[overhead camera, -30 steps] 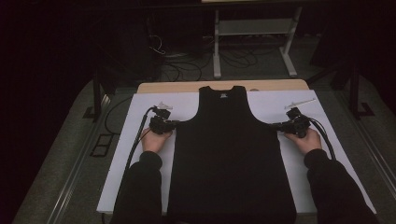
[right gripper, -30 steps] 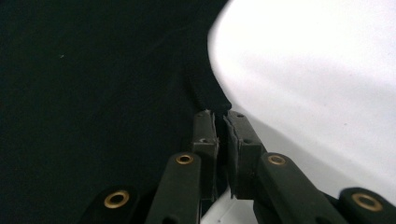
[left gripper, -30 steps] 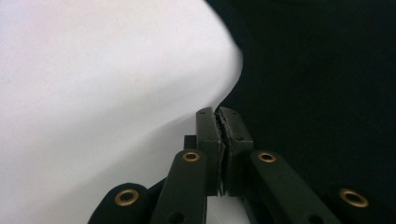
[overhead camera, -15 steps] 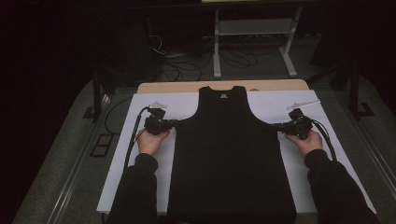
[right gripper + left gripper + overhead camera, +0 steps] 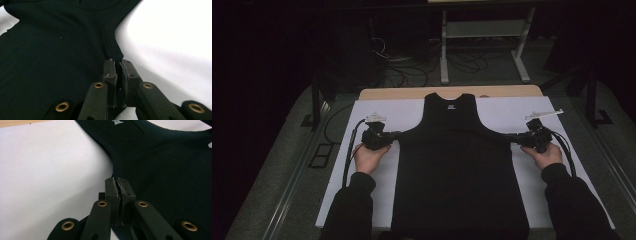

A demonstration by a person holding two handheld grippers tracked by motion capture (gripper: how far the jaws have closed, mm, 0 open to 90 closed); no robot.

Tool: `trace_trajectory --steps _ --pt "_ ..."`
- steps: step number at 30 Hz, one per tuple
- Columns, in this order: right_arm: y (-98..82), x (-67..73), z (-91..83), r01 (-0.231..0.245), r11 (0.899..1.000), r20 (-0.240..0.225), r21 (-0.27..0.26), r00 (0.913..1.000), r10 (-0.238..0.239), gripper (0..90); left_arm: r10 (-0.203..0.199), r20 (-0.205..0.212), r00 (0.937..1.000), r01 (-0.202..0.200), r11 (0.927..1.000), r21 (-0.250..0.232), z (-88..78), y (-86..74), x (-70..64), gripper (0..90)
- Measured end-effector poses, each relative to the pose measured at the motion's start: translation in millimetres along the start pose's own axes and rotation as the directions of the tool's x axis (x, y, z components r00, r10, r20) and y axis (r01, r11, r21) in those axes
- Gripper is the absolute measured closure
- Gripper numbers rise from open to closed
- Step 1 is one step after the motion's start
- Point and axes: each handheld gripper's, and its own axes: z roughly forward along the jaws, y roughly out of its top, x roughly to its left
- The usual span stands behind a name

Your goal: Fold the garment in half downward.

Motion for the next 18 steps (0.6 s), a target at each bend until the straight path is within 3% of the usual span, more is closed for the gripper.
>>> trace_trajectory --steps 18 --pt "-18.9 11.7 -29.7 -0.038 0.998 -0.019 -0.045 0.9991 0.038 81.8 -0.016 0.03 0.9994 0.017 0.9994 -0.028 -29.5 -17.9 -13.9 86.4"
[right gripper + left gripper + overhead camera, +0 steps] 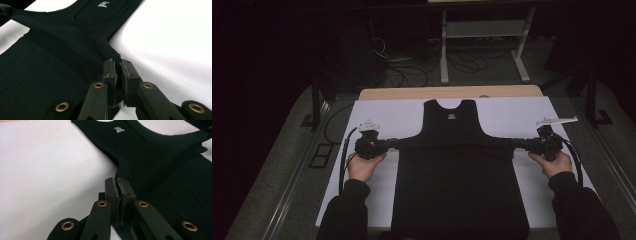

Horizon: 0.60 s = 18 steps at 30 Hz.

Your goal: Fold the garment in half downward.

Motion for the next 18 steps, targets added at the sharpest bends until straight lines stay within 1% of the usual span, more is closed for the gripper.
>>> trace_trajectory --steps 3,4,5,8,9,14,18 --pt "-1.7 2.8 -3.8 -0.002 1.0 0.0 -0.009 1.0 0.002 81.7 -0.004 0.012 0.9999 0.004 1.0 -0.004 -3.8 -4.2 -3.4 86.4" --pt "-2.1 3.2 -4.7 -0.001 1.0 0.0 -0.012 1.0 0.001 81.8 -0.013 0.017 0.9998 0.014 0.9999 -0.009 -4.7 -6.1 -4.9 86.4" --pt "-2.9 3.6 -5.3 -0.003 1.0 0.001 -0.017 1.0 0.003 81.7 -0.013 0.023 0.9996 0.014 0.9999 -0.009 -5.2 -7.9 -6.0 86.5" --pt "-5.7 5.0 -6.4 -0.008 1.0 0.002 -0.01 1.0 0.008 81.6 -0.005 0.02 0.9998 0.005 0.9999 0.009 -6.0 -12.3 -9.0 86.4" --pt "-6.8 5.7 -6.8 -0.012 1.0 0.0 -0.01 0.9999 0.012 81.6 -0.009 0.02 0.9998 0.009 0.9999 0.01 -6.5 -13.6 -9.2 86.4" --pt "-12.7 9.1 -10.4 -0.02 1.0 -0.012 -0.006 0.9997 0.02 81.6 -0.026 0.026 0.9993 0.026 0.9996 -0.005 -11.8 -18.2 -11.6 86.4" --pt "-16.9 12.1 -13.9 -0.022 1.0 -0.019 -0.006 0.9996 0.022 81.5 -0.027 0.033 0.9991 0.027 0.9996 -0.009 -16.1 -21.9 -15.3 86.4"
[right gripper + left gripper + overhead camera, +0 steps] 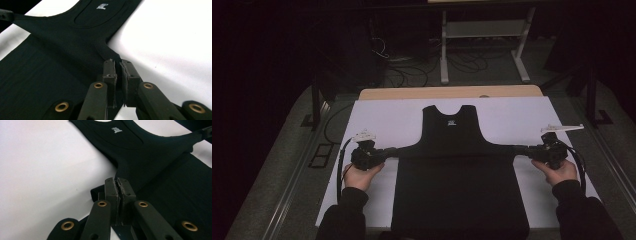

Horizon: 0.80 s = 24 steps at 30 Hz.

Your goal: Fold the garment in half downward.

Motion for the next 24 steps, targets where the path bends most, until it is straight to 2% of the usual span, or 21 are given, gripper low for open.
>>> trace_trajectory --steps 5,12,18,24 --pt "-4.4 4.9 -5.3 0.001 1.0 0.004 -0.001 1.0 -0.001 81.4 -0.015 0.025 0.9996 0.015 0.9999 -0.005 -7.6 -5.3 -4.5 86.4" --pt "-9.6 10.2 -11.4 -0.004 1.0 0.0 0.01 1.0 0.004 81.2 -0.009 0.04 0.9992 0.008 0.9999 0.013 -15.2 -13.0 -11.7 86.2" --pt "-19.3 12.7 -12.5 -0.017 0.997 -0.016 0.07 0.9997 0.018 81.2 -0.006 0.038 0.9993 0.004 0.9987 0.051 -16.0 -20.1 -16.2 86.2" --pt "-28.5 18.5 -12.5 -0.007 0.992 -0.035 0.125 0.9993 0.011 81.2 -0.008 0.045 0.999 0.004 0.9958 0.091 -16.1 -26.9 -19.4 86.2"
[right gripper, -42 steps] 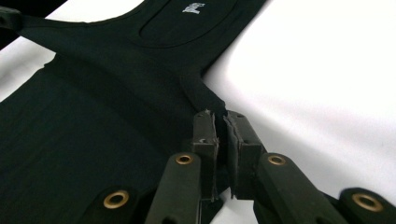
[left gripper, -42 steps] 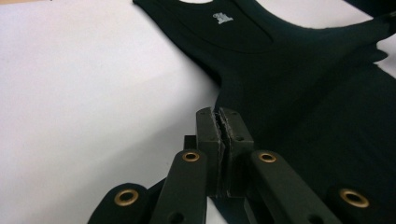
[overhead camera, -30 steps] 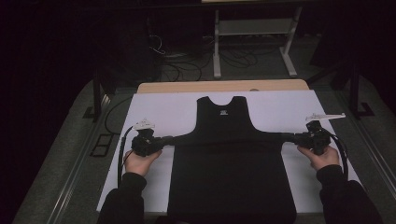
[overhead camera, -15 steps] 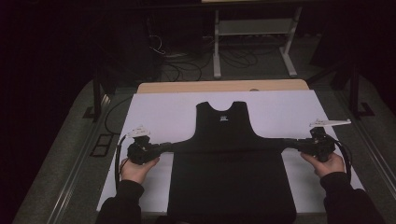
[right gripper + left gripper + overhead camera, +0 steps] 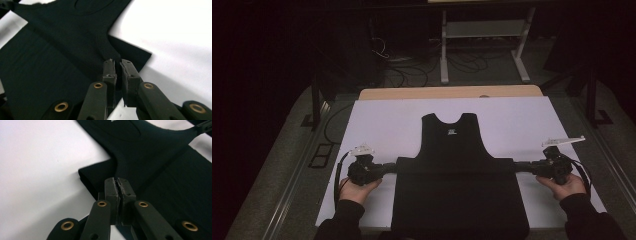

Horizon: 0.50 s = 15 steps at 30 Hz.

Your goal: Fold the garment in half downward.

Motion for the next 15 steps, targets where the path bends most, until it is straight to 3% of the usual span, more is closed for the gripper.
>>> trace_trajectory --steps 9,15 --pt "-9.8 1.9 3.8 0.002 0.998 -0.015 0.07 0.9999 -0.001 81.0 0.005 0.004 1.0 -0.005 0.9978 0.066 5.4 -7.6 -2.9 86.2" --pt "-12.5 3.3 4.1 -0.001 0.996 -0.024 0.087 0.9997 0.003 81.0 0.008 0.011 0.9999 -0.009 0.9963 0.086 6.5 -9.6 -5.3 86.1"
